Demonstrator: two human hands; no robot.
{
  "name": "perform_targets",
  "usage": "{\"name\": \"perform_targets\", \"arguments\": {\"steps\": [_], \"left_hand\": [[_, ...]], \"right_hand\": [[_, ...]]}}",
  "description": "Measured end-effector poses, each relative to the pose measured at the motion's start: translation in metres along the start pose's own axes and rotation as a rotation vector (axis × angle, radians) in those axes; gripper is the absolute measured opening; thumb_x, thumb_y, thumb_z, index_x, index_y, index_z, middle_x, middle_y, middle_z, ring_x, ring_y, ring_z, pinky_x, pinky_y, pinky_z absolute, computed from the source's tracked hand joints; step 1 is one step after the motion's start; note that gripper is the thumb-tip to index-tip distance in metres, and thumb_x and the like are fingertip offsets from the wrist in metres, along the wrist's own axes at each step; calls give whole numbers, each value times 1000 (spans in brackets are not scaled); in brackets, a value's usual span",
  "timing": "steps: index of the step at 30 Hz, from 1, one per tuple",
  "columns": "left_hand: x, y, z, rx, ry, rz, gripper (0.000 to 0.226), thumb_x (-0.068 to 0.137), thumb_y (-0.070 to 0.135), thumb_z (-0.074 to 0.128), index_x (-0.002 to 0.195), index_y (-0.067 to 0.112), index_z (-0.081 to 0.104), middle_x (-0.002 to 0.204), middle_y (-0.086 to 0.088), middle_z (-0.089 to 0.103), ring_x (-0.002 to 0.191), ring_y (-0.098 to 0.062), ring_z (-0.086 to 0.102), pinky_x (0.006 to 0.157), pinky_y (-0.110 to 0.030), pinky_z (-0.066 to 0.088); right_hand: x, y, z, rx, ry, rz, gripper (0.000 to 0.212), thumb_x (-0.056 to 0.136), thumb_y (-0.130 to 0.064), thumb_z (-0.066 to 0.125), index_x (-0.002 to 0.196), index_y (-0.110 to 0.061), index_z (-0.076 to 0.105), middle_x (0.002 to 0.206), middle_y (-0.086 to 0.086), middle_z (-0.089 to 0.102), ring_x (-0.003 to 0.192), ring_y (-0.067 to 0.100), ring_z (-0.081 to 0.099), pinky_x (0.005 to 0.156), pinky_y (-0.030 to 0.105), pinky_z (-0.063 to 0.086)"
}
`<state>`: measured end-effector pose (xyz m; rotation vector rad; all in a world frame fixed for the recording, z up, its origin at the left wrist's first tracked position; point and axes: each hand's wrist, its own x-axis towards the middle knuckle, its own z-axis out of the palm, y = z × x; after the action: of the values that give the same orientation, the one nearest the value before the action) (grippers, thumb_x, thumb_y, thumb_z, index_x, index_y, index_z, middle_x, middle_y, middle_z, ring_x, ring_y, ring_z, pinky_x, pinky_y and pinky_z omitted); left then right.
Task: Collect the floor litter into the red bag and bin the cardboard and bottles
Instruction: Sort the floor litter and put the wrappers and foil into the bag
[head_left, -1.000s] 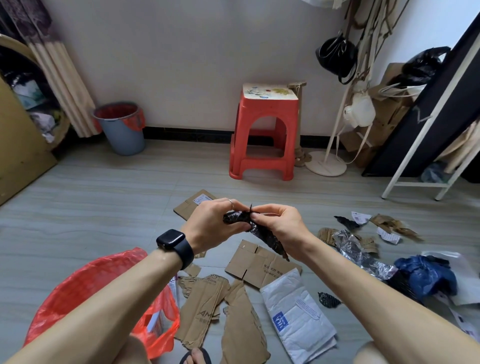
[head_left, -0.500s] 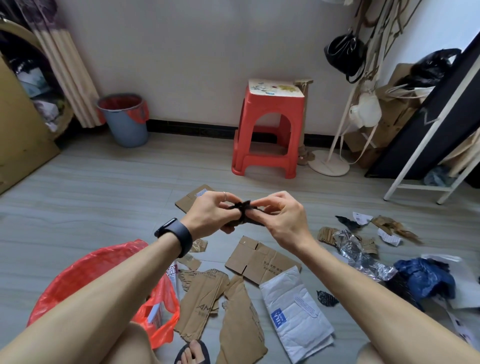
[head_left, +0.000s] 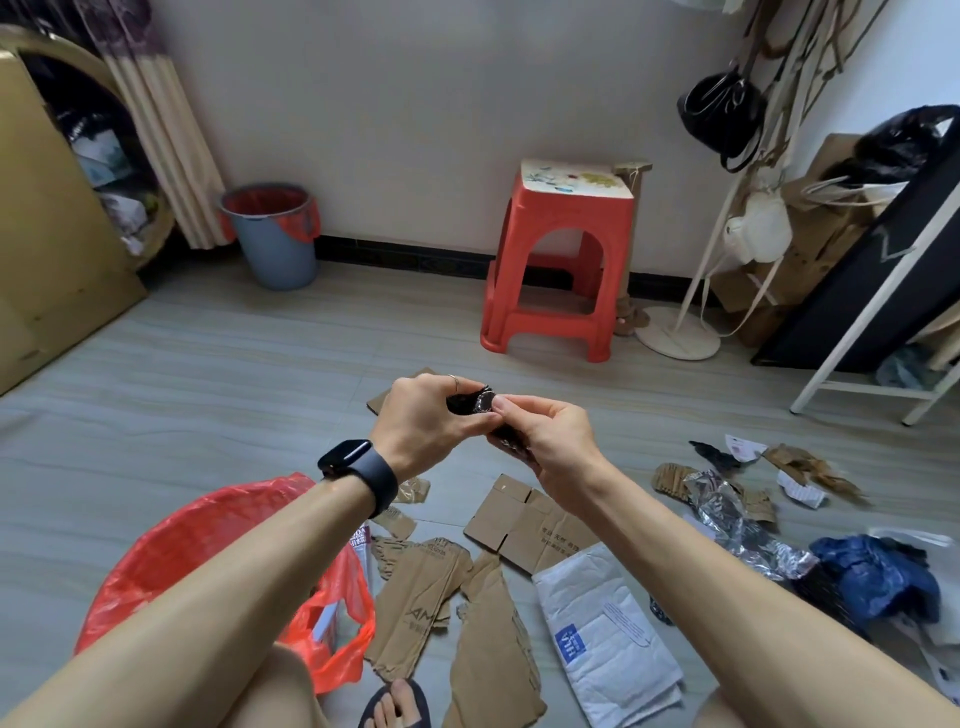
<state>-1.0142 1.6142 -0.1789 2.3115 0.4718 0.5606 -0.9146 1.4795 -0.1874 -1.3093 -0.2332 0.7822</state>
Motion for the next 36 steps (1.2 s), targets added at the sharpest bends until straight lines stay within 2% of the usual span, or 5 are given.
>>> {"name": "perform_targets", "arguments": {"steps": [6,15,20,25,36], "left_hand": [[-1,-41,-25,86,-79,-74,17,84,25,75,100,25,79,66,7,71,51,-1,62,57,-21,54],[-93,-204,-83,465,91,-430,22,87,32,69,109,29,76,100,-3,76,96,-25,71,75,-34,56],[-151,-263,-44,684,79,-377,34,87,31,70,119,38,66,116,14,67,93,-20,65,62,-33,57],[-178,-288,21,598,-382,-785,75,88,74,22,155,43,11,166,4,3,151,-26,9,120,-52,11],[-190,-302,35,614,-635,-846,93,78,83,29,155,43,-3,165,4,-17,149,-36,-16,113,-70,1]], "right_hand": [[4,15,16,-147,-224,72,28,94,10,55,113,-3,71,109,12,74,93,21,73,82,25,59],[21,96,83,-1319,-551,-279,44,96,-30,57,138,-19,55,137,0,61,125,18,57,106,34,46],[28,183,112,-1347,-643,-251,75,93,-46,53,156,-24,20,155,4,37,140,24,37,116,39,33],[19,241,112,-1328,-610,-284,96,94,-45,45,152,-28,-29,163,-4,-23,154,20,13,120,38,29],[8,245,114,-1282,-524,-202,89,98,-40,42,153,-30,-27,158,-15,-37,125,21,53,94,37,51]]}}
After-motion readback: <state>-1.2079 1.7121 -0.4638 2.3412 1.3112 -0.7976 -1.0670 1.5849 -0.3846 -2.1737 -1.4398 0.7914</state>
